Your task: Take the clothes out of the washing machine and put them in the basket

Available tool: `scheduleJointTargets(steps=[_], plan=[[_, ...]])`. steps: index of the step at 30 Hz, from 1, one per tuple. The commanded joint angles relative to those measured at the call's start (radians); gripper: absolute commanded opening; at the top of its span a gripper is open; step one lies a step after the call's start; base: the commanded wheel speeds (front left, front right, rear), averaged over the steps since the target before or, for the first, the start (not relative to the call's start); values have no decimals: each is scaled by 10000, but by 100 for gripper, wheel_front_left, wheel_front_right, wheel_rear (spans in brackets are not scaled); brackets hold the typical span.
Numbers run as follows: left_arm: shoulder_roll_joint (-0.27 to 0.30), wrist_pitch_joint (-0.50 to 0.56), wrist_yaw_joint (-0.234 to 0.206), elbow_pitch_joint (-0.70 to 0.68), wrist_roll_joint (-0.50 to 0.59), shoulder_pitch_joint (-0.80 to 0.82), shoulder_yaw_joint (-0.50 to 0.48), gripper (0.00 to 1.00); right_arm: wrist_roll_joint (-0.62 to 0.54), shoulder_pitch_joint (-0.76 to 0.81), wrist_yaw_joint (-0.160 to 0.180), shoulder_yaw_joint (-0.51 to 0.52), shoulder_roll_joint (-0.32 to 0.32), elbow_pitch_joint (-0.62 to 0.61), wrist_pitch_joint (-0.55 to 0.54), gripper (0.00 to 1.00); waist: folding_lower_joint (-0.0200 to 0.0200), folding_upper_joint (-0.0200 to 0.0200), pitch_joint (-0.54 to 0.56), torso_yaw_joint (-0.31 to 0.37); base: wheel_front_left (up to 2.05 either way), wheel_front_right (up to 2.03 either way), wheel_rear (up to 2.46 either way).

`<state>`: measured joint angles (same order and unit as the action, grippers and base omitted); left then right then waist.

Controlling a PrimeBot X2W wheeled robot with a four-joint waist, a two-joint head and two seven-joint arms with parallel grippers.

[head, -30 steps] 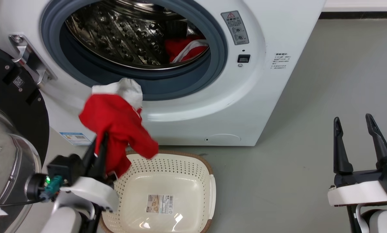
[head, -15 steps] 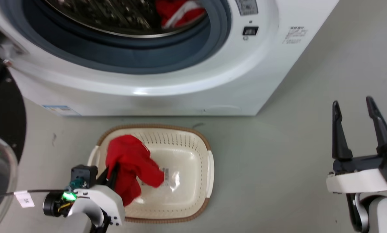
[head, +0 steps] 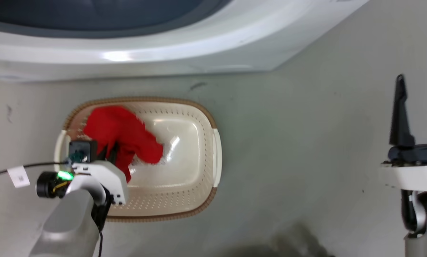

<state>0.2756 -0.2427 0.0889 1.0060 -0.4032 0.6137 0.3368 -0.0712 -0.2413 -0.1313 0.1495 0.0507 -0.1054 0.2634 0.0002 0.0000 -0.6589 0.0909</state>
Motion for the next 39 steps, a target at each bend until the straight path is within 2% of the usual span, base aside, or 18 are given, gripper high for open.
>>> scheduleJointTargets(steps=[1,9,17,18,19,20,23,30,39], plan=[[16,-78,59,198,49,283,7,0,6,-206,10,97,-9,-115,21,100,-2,0,-765,279,0,0,0],[-17,-229,21,1181,211,1373,-19,0,280,-456,10,531,-10,-440,21,100,-2,0,-1812,537,0,0,0],[-1,-225,-214,1004,335,1603,-328,0,284,-490,10,423,-7,-599,19,100,-2,0,-2264,641,0,0,0],[-30,-226,-223,1012,347,1616,-367,19,252,-486,10,410,-7,-589,19,100,-2,0,-2269,620,0,0,0],[-48,-226,-281,988,428,1629,-363,87,215,-479,10,391,-7,-559,21,100,-2,0,-2254,592,0,0,0],[-97,-227,-277,942,472,1609,-349,100,183,-474,10,406,-7,-522,19,100,-2,0,-2210,550,0,0,0],[-230,-227,-357,823,590,1431,-413,100,125,-518,10,459,-7,-419,19,100,-2,0,-1948,415,0,0,0],[-388,-228,-211,276,716,744,-645,100,6,-532,10,420,-7,-132,21,100,-2,0,-968,253,0,0,0],[-505,-229,-33,-1496,1155,-732,-1200,100,48,-99,10,237,-6,357,19,100,-2,0,662,77,0,0,0]])
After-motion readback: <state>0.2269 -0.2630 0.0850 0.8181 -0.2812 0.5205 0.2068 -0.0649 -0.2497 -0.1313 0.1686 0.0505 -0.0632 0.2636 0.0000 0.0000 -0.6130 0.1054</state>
